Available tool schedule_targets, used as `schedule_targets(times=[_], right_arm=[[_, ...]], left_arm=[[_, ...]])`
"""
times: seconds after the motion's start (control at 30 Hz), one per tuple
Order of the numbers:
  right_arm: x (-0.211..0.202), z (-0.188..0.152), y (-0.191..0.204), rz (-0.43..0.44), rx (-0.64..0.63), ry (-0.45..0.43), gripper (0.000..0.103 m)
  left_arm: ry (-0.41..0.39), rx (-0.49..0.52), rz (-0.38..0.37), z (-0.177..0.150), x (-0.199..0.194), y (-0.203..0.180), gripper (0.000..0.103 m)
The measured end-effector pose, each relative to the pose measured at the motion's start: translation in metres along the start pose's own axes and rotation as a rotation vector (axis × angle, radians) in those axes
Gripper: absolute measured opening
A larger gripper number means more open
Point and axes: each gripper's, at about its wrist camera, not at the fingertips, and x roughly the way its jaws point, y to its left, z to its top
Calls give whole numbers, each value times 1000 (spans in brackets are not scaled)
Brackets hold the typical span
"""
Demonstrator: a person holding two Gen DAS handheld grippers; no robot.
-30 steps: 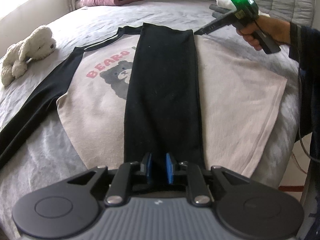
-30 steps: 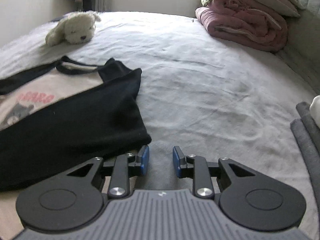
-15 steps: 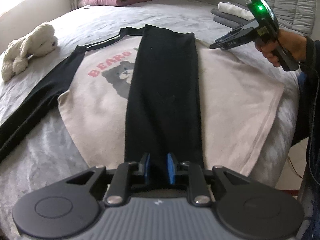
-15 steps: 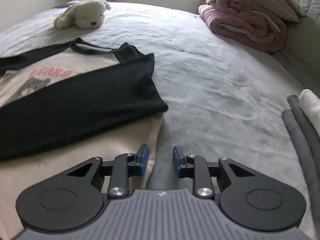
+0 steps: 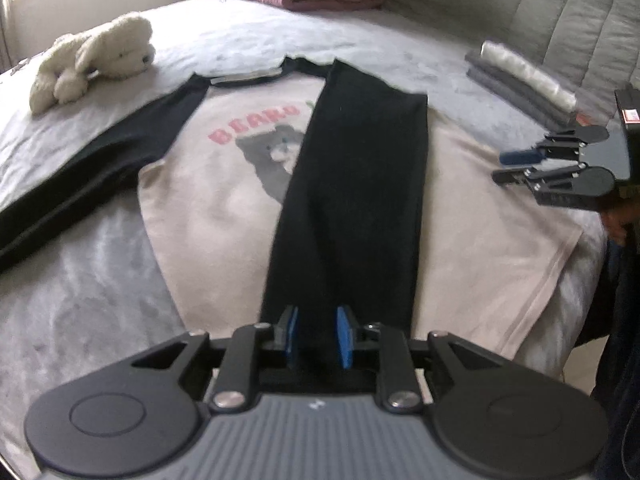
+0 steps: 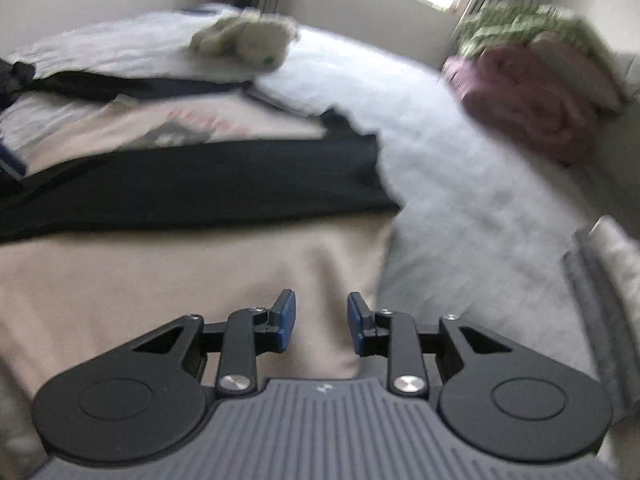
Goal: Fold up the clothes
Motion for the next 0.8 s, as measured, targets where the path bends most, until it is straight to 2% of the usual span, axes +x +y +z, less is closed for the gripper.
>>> schedule_targets(times=[0.17,0.3,0.57,0.6,0.63,0.67,0.8], right_arm=[[-7,-17,-7,27,104,61,30],[-19,-24,1,17,86,89,32],[-35,-32,9,14,120,122,36],[-37,-31,8,14,132,115,37],[-38,-30,6,16,146,105,37],[-39,-29,5,18,156,91,37],[-38,-17,5,18,161,39,40]], left_arm=[[4,19,12,-9,-3,-3,24],[-17,-27,40,-11,-11,9,26],[-84,-252,169,-8,-32,65,28],[-94,-290,187,-7,-35,73,32],[-104,-334,210,-7,-38,83,40],[-114,-378,238,-7,-41,93,43],[-158,-574,335,-8,-51,141,43]])
